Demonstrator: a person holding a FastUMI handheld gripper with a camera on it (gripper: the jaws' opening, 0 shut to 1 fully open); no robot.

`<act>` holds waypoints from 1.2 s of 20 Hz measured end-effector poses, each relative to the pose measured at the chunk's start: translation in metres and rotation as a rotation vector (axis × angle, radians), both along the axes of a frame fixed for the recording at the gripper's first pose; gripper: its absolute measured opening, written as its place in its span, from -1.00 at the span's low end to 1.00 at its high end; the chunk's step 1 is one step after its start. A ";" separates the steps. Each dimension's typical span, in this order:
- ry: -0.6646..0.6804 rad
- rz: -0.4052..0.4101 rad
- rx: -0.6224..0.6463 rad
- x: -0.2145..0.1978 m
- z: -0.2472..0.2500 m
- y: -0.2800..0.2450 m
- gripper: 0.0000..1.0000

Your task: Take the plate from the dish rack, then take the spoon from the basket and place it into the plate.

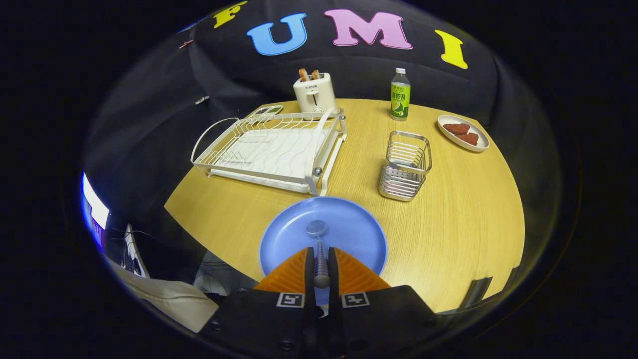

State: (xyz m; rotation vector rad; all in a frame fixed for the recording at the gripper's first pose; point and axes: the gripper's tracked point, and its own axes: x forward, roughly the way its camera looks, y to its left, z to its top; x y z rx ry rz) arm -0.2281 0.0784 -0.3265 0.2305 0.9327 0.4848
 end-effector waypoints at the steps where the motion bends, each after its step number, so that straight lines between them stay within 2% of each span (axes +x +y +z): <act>1: 0.011 0.008 -0.004 -0.004 -0.004 0.001 -0.76; 6: 0.057 0.038 -0.063 -0.020 -0.028 0.001 -0.74; 11: 0.063 0.028 -0.118 -0.021 -0.038 -0.006 -0.55; 13: 0.056 0.016 -0.118 -0.017 -0.037 -0.008 -0.22; 14: 0.052 0.013 -0.119 -0.015 -0.037 -0.009 0.17; 16: 0.048 0.012 -0.129 -0.015 -0.037 -0.011 0.78; 18: 0.046 0.008 -0.128 -0.014 -0.036 -0.012 0.95; 24: -0.019 -0.009 -0.134 0.001 -0.012 -0.017 0.99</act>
